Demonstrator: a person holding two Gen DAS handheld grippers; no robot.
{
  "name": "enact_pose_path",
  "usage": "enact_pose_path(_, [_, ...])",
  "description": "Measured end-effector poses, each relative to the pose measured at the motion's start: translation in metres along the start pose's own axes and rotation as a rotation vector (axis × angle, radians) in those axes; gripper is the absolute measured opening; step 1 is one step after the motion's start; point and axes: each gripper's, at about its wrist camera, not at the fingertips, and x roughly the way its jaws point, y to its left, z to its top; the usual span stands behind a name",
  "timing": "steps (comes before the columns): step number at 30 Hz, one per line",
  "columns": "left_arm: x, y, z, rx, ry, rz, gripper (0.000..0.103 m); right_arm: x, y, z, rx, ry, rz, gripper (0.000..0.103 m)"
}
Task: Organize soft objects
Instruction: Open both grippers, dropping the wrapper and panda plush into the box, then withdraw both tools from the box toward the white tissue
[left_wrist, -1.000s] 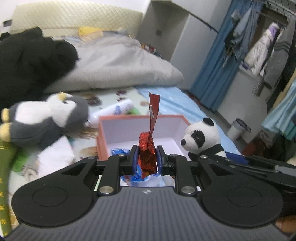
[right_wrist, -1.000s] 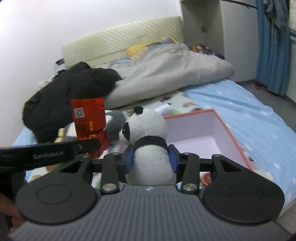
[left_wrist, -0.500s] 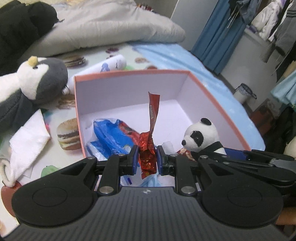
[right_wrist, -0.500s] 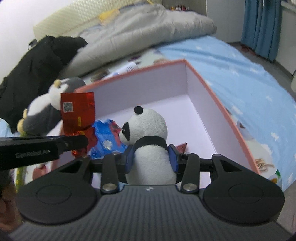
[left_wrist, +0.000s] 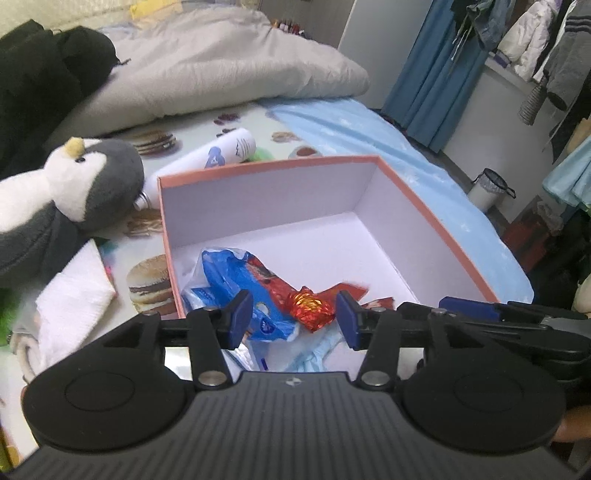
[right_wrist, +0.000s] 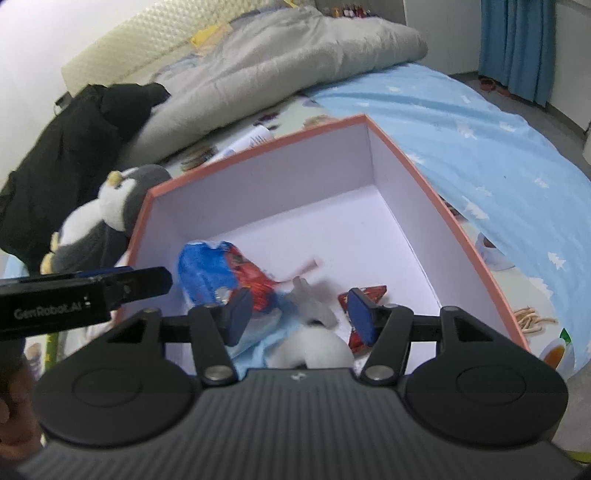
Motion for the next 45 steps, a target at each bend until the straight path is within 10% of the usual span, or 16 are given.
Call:
enact_pose_path(22, [-0.145, 0.005, -0.038, -0.032, -0.200, -0.009, 0.056, -0.114, 0.055, -0.023, -0.075, -0.211, 0.078, 0.060])
enact_pose_path(45, [-0.252, 0.050, -0.153, -0.105, -0.290, 0.095, 0.062, -0.160, 0.115, -0.108, -0.163, -0.268, 0.192, 0.060])
